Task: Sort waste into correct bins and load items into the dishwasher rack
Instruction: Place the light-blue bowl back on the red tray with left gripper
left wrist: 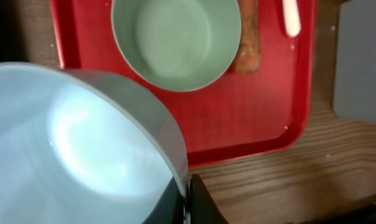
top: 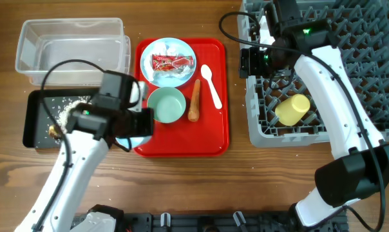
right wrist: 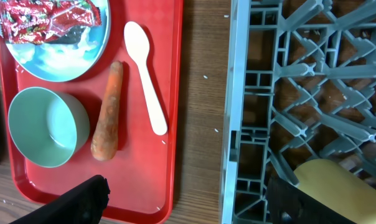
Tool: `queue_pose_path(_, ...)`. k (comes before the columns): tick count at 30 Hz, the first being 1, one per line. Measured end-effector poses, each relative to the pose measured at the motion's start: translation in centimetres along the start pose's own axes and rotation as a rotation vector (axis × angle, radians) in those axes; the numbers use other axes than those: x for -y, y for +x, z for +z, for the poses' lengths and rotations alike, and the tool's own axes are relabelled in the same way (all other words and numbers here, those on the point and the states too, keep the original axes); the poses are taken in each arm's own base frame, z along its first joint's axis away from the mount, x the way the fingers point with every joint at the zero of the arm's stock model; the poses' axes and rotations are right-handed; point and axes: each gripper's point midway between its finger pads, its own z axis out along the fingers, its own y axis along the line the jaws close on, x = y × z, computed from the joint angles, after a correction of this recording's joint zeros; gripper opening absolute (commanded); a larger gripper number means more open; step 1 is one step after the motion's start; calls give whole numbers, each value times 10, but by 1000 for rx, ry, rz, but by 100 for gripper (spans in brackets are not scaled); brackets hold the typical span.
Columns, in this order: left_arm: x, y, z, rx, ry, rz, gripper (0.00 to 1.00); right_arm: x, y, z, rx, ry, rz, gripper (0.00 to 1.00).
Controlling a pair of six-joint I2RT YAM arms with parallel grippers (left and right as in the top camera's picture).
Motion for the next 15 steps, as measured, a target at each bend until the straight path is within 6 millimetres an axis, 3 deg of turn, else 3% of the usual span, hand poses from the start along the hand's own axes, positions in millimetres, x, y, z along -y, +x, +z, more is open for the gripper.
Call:
queue_pose_path(7,12,21,45,-13,-63,83,4,0,0,0,0,0,0,84)
queue_pose_path(15,25,27,76,-2,-169,187,4,0,0,0,0,0,0,84)
